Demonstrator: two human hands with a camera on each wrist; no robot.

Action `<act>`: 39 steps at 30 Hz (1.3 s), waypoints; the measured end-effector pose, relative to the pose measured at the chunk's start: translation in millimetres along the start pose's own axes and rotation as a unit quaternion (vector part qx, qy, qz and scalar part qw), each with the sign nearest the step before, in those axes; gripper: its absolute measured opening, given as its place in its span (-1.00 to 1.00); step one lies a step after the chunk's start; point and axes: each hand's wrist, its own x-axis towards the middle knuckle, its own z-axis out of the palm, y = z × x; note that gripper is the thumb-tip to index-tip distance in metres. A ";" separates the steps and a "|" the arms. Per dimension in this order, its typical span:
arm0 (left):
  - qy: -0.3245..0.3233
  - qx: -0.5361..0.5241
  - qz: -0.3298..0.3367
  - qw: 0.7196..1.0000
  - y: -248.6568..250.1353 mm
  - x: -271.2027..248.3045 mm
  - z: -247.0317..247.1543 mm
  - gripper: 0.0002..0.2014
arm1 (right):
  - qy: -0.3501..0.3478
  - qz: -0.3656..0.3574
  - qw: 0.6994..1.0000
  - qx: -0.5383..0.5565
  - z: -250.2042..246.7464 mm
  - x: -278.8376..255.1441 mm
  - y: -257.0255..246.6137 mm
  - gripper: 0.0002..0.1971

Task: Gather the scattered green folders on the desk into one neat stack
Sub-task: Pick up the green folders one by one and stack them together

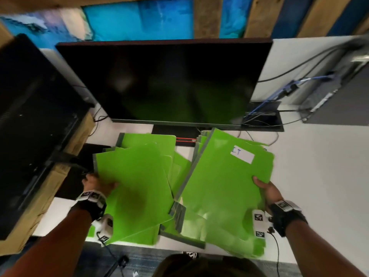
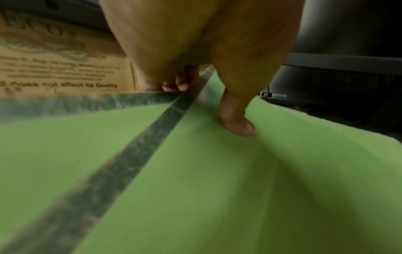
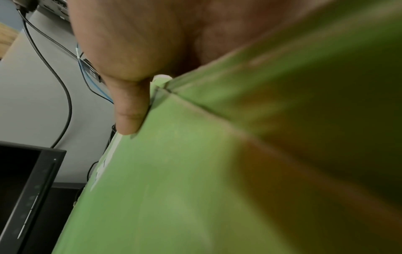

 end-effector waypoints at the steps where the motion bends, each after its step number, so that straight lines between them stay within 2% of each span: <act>1: -0.024 -0.020 -0.004 1.000 -2.2 2.8 -2.4 0.01 | -0.001 0.003 1.000 -0.005 -1.7 2.4 0.8 -0.17; 3: -0.073 -0.070 0.010 0.995 -1.8 3.0 -10.7 -0.12 | 0.000 0.003 1.000 -0.008 -6.9 9.1 4.6 -0.15; 5: -0.093 -0.136 0.039 0.986 0.9 -1.2 -22.8 -0.35 | -0.008 0.002 1.000 -0.012 -9.0 11.3 6.4 -0.15; 8: -0.090 -0.294 0.093 0.947 9.7 -20.1 -54.7 -0.58 | -0.008 0.000 1.000 -0.014 -6.0 6.6 3.5 -0.12; 10: -0.076 -0.345 0.122 0.927 23.0 -39.4 -87.3 -0.63 | -0.017 0.002 1.000 -0.002 -2.6 0.5 0.1 -0.07; 13: -0.107 -0.406 0.174 0.891 45.3 -66.9 -138.9 -0.63 | -0.032 0.003 0.999 0.015 1.8 -6.2 -4.8 -0.02; 15: -0.112 -0.438 0.218 0.865 66.4 -86.3 -162.9 -0.62 | -0.045 0.005 0.998 0.035 1.9 -8.2 -6.1 -0.07; 18: -0.135 -0.479 0.279 0.821 108.4 -118.5 -162.8 -0.60 | -0.059 0.011 0.997 0.051 2.0 -8.5 -7.0 -0.10; 19: -0.151 -0.481 0.294 0.812 122.9 -130.1 -152.8 -0.60 | -0.062 0.014 0.996 0.058 2.5 -8.9 -7.6 -0.20; 21: -0.176 -0.453 0.293 0.823 147.8 -142.1 -118.0 -0.47 | -0.051 0.015 0.997 0.062 2.2 -7.6 -7.7 -0.48; 24: -0.212 -0.449 0.239 0.834 177.3 -154.9 -46.2 -0.36 | -0.039 0.030 0.998 0.048 1.0 -7.2 -9.1 -0.61; 26: -0.218 -0.404 0.213 0.862 191.9 -162.8 -0.2 -0.29 | -0.050 0.045 0.997 0.040 0.2 -10.6 -12.2 -0.67; 27: -0.203 -0.345 0.217 0.891 196.6 -166.8 17.9 -0.26 | -0.054 0.053 0.996 0.037 -0.4 -11.6 -13.0 -0.65; 29: -0.149 -0.214 0.221 0.940 200.5 -168.4 43.1 -0.26 | -0.061 0.053 0.996 0.036 -0.9 -11.6 -13.1 -0.61; 31: -0.118 -0.164 0.202 0.958 203.6 -174.4 56.3 -0.26 | -0.056 0.046 0.996 0.046 -0.5 -12.6 -12.7 -0.57; 32: -0.119 -0.156 0.215 0.957 204.3 -178.0 62.4 -0.24 | -0.054 0.044 0.996 0.052 -0.4 -13.4 -13.0 -0.51; 35: -0.137 -0.097 0.276 0.946 205.7 -187.0 77.1 -0.18 | -0.067 0.032 0.996 0.050 -1.5 -11.9 -10.6 -0.07; 39: -0.175 -0.093 0.285 0.938 220.0 -189.6 80.5 -0.25 | -0.064 0.000 0.998 0.006 -4.3 -11.1 -8.0 0.15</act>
